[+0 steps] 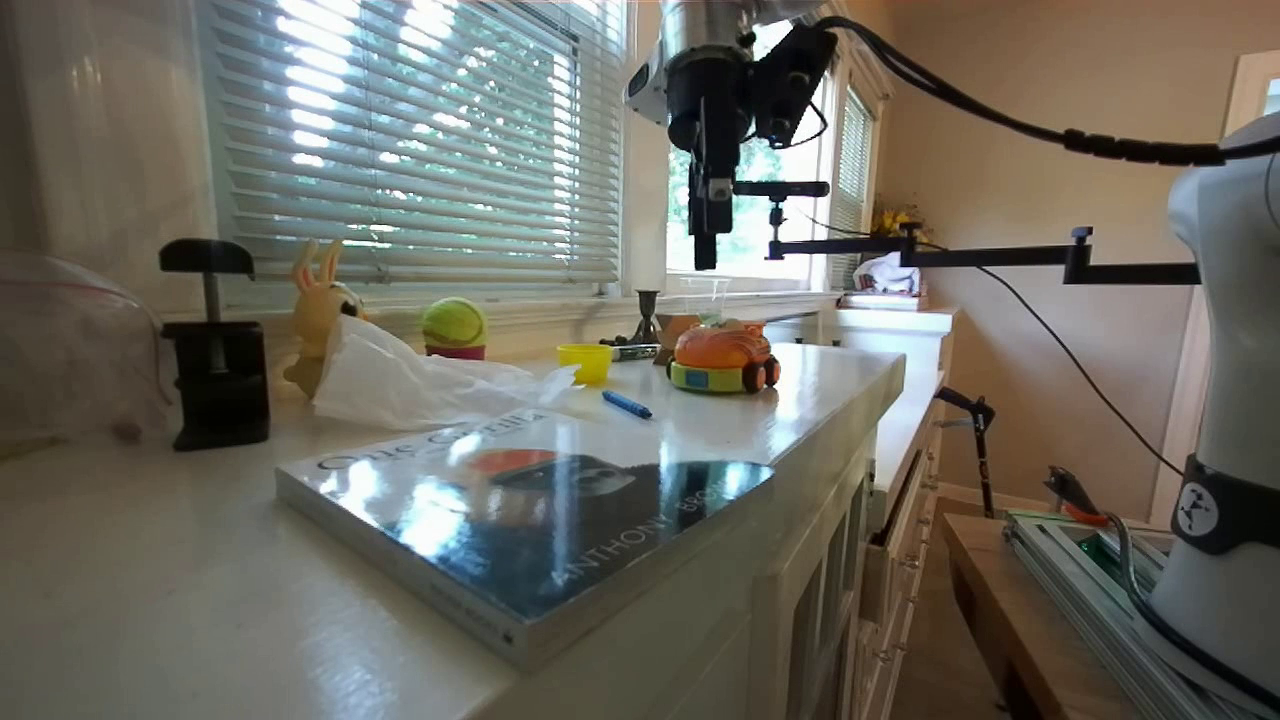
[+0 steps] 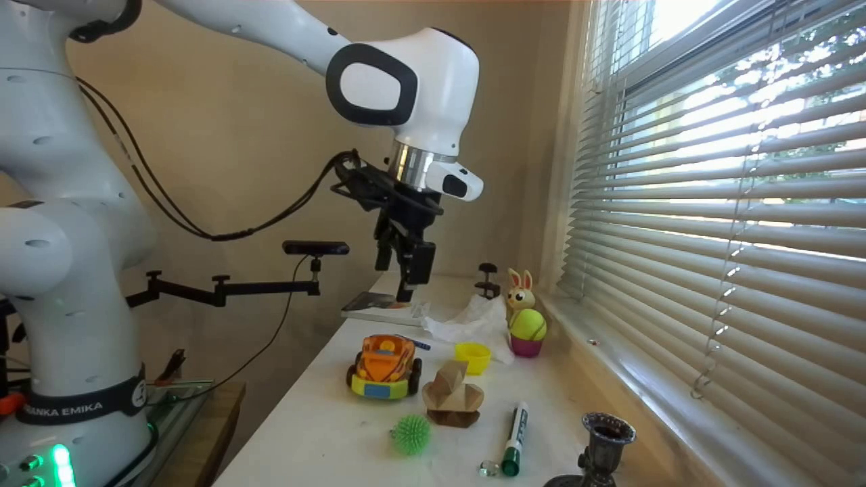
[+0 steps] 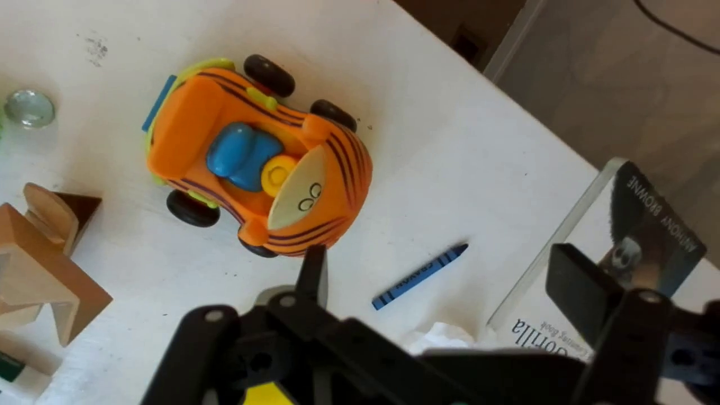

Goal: Turn the toy car so that its facing the opposite direction

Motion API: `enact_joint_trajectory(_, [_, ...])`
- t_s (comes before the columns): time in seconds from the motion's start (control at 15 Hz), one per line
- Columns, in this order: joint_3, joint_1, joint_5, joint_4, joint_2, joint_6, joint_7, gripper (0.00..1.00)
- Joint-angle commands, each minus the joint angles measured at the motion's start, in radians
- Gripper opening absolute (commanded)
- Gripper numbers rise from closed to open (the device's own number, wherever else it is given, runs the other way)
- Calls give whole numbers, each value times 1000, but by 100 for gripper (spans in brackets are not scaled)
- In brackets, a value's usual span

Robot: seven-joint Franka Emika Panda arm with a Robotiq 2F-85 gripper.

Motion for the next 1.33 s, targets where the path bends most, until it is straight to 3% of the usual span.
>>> enact_joint_trajectory(0.0, [4, -10, -43, 35, 1, -90, -140, 100])
enact_joint_trajectory(0.47, [28, -30, -203, 40, 10, -188, -214, 100])
enact_joint_trajectory(0.8, [24, -41, -279, -15, -17, -113, -228, 100])
enact_joint_trajectory(1.27, [20, -42, -241, -71, -13, 61, -229, 100])
